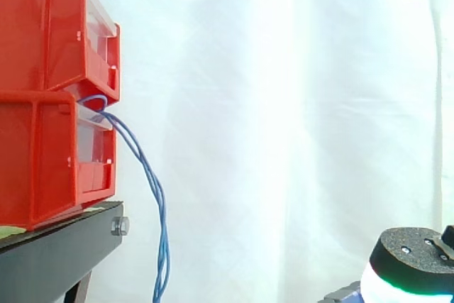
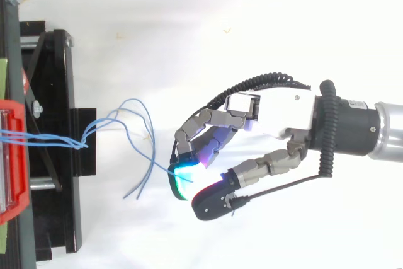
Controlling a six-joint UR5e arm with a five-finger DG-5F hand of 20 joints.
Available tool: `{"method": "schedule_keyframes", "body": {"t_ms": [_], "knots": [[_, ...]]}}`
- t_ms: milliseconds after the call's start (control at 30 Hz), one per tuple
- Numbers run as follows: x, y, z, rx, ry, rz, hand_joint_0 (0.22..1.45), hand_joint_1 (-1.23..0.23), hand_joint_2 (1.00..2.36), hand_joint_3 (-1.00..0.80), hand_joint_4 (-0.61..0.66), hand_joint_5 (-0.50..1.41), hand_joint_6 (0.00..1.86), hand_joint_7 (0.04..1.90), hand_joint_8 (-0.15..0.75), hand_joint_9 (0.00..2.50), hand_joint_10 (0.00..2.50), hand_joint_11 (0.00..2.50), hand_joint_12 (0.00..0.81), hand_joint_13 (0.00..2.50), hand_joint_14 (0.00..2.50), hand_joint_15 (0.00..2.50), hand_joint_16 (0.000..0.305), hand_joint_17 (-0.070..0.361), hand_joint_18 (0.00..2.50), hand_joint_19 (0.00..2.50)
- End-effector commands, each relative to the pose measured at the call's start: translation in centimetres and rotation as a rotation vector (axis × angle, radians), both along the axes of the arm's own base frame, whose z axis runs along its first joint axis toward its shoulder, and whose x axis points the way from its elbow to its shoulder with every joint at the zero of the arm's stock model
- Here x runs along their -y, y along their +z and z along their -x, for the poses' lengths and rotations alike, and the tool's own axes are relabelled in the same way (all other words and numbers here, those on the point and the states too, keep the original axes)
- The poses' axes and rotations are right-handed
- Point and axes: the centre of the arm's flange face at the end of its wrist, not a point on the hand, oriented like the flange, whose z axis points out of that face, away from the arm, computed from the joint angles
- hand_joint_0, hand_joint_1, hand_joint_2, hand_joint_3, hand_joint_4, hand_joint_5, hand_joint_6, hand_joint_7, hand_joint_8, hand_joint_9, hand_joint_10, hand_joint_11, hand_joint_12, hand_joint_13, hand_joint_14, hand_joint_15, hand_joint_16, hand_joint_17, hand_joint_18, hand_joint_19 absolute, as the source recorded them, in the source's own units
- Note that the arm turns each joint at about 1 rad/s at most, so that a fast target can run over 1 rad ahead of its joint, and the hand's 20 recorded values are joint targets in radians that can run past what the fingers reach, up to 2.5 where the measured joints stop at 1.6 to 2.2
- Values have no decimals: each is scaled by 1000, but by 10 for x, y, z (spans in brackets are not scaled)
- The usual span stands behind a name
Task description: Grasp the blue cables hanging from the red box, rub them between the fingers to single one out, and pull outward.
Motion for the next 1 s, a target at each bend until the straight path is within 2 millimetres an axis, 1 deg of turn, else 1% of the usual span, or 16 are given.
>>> {"method": "schedule_keyframes", "body": {"t_ms": [0, 33, 67, 100, 167, 200, 233, 333, 400, 467, 600, 667, 767, 867, 900, 967], "knots": [[0, -1, 0, -2, 0, 0, 578, -652, 1010, -266, 72, -120, 930, 1143, 410, 1034, 0, 0, 377, 592, 13, 357, 53, 119, 484, 392], [0, 0, 0, 0, 0, 0, 579, -651, 1010, -269, 77, -121, 929, 1154, 430, 1035, 0, 0, 378, 584, 13, 352, 53, 119, 482, 393], [1, -1, 0, -2, -1, 0, 580, -651, 1010, -273, 81, -121, 929, 1158, 382, 1044, 0, 0, 377, 575, 13, 351, 53, 119, 474, 395], [0, 0, 0, 0, 0, 0, 579, -649, 1010, -274, 82, -122, 930, 1155, 362, 1010, 0, 0, 378, 564, 13, 357, 53, 120, 470, 390], [0, 0, 0, 0, 0, 0, 580, -645, 1010, -275, 84, -125, 930, 1153, 354, 999, 0, 0, 378, 542, 13, 351, 53, 119, 464, 401], [0, 0, 0, 0, 0, 0, 580, -643, 1011, -275, 84, -125, 931, 1159, 398, 1005, 0, 0, 378, 532, 15, 353, 53, 119, 461, 401], [0, -1, 0, -2, 0, 0, 579, -643, 1010, -272, 83, -125, 931, 1157, 400, 1002, 0, 0, 378, 525, 13, 353, 53, 119, 456, 402], [1, 0, 0, 0, -1, 0, 579, -641, 1010, -276, 80, -126, 932, 1149, 367, 955, 0, 0, 381, 510, 13, 341, 53, 119, 443, 405], [0, 0, 0, 0, 0, 0, 578, -640, 1011, -273, 82, -127, 932, 1146, 386, 968, 0, 0, 380, 495, 12, 329, 53, 119, 435, 406], [0, -1, 0, -2, 0, 0, 579, -641, 1010, -273, 84, -127, 932, 1151, 361, 954, 0, 0, 378, 494, 12, 328, 53, 118, 434, 405], [0, -1, 0, -2, 0, 0, 580, -642, 1011, -269, 82, -126, 932, 1145, 374, 962, 0, 0, 381, 491, 12, 335, 53, 119, 434, 405], [0, -1, 0, -2, 0, 0, 580, -643, 1011, -270, 81, -125, 930, 1155, 349, 938, 0, 0, 380, 493, 14, 330, 53, 119, 436, 405], [0, 0, 0, 0, 0, 0, 582, -643, 1011, -270, 84, -126, 930, 1156, 370, 942, 0, 0, 378, 485, 14, 338, 53, 118, 432, 409], [0, -1, 0, -2, 0, 0, 582, -646, 1011, -268, 84, -125, 930, 1152, 332, 915, 0, 0, 380, 491, 12, 334, 53, 119, 437, 408], [0, 0, 0, 0, 0, 0, 582, -646, 1011, -270, 86, -125, 930, 1155, 335, 914, 0, 0, 380, 490, 14, 340, 53, 119, 437, 408], [0, 0, 0, 0, 0, 0, 581, -646, 1011, -266, 87, -125, 930, 1155, 368, 947, 0, 0, 379, 489, 14, 337, 53, 119, 440, 407]]}}
